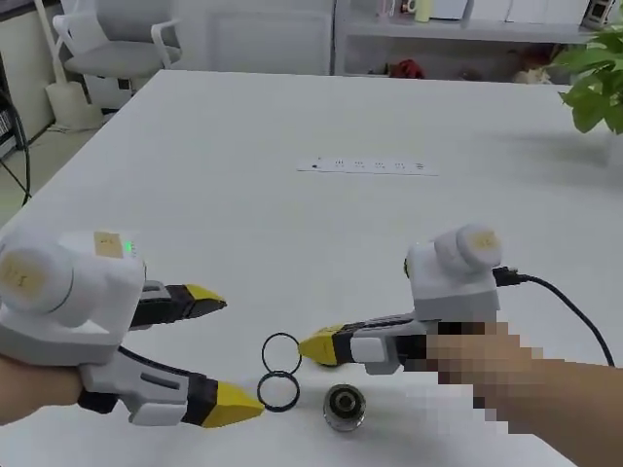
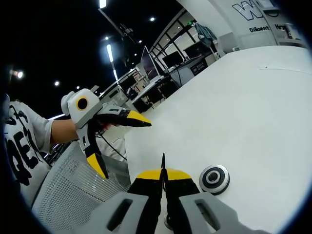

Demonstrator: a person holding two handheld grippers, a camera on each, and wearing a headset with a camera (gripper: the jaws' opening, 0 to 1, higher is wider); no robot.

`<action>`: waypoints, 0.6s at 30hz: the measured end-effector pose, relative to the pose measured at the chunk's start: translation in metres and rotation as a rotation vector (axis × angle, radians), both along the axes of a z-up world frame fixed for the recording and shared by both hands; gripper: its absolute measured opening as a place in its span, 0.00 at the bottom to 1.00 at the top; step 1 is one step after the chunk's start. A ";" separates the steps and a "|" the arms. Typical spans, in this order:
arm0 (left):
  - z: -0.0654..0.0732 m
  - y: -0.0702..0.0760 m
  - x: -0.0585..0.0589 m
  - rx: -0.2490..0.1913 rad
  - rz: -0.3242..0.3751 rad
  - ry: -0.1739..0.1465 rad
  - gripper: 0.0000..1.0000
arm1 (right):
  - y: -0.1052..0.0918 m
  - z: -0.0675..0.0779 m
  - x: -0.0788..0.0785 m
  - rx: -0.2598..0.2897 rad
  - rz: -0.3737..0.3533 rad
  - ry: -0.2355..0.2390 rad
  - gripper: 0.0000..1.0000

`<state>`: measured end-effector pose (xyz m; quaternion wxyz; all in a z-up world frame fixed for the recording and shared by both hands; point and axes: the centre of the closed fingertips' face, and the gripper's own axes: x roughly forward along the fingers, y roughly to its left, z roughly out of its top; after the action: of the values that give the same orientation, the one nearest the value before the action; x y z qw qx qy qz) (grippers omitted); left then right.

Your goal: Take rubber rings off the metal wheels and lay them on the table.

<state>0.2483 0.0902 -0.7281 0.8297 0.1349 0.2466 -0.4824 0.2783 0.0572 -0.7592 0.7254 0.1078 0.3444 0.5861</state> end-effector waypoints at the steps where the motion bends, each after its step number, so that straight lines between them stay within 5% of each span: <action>1: 0.000 0.001 0.000 0.000 0.003 0.000 0.74 | 0.001 -0.001 -0.001 -0.002 0.006 0.005 0.00; 18: -0.008 0.013 -0.006 0.006 0.033 0.019 0.74 | 0.006 -0.023 -0.012 -0.047 0.042 0.068 0.00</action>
<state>0.2422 0.1028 -0.7364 0.8346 0.1286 0.2580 -0.4694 0.2664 0.0635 -0.7820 0.7033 0.1032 0.3847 0.5888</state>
